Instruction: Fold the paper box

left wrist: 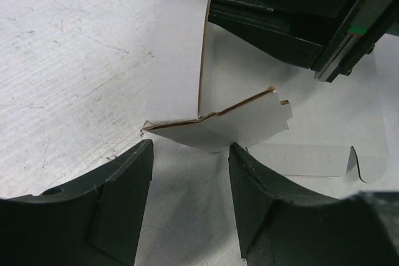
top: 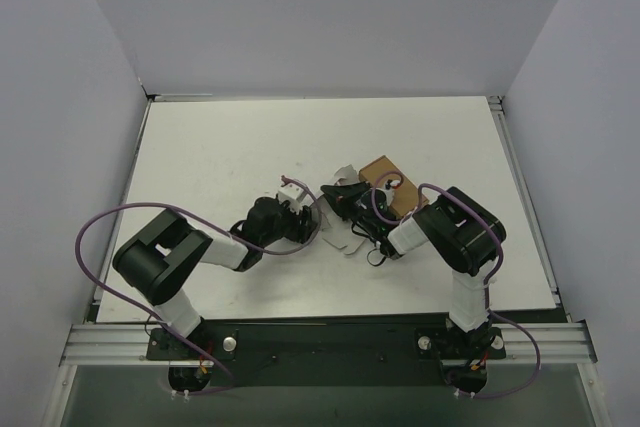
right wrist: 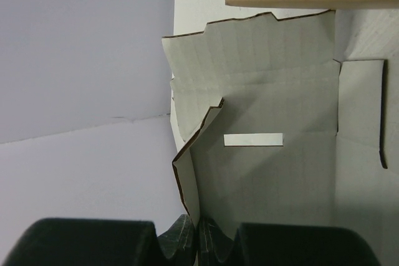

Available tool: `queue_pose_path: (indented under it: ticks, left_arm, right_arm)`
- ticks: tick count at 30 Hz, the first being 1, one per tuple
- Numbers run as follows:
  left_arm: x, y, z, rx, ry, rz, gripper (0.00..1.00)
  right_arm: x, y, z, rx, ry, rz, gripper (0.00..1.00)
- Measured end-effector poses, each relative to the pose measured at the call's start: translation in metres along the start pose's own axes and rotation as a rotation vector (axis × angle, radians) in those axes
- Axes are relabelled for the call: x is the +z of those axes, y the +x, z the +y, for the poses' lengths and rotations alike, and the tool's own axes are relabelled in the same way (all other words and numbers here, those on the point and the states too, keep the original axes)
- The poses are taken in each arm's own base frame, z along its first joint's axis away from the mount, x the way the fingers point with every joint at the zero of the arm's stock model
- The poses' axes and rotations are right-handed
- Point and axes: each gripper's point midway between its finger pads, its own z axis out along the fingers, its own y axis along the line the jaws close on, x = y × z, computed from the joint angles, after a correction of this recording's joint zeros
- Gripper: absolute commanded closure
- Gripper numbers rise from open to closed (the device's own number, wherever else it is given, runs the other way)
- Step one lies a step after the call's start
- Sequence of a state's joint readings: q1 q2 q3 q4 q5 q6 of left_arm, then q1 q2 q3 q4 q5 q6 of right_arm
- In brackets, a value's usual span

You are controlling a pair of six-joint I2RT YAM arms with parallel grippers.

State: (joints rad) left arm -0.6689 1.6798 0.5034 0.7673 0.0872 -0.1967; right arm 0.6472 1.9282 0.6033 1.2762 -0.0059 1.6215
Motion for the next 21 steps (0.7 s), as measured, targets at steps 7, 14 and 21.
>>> queue_pose_path:
  ticks: [7, 14, 21]
  left_arm:
    - [-0.004, 0.002, -0.003, -0.058, 0.0, -0.021, 0.37]
    - [-0.009, -0.001, -0.014, -0.064, 0.034, -0.082, 0.35]
    - [-0.01, -0.016, -0.024, -0.056, 0.063, -0.154, 0.34]
  right_arm:
    - [-0.006, -0.001, 0.0, -0.012, -0.022, 0.002, 1.0]
    - [-0.016, 0.0, -0.005, -0.023, -0.04, 0.013, 1.0]
    - [-0.023, 0.002, -0.009, -0.043, -0.058, 0.027, 1.0]
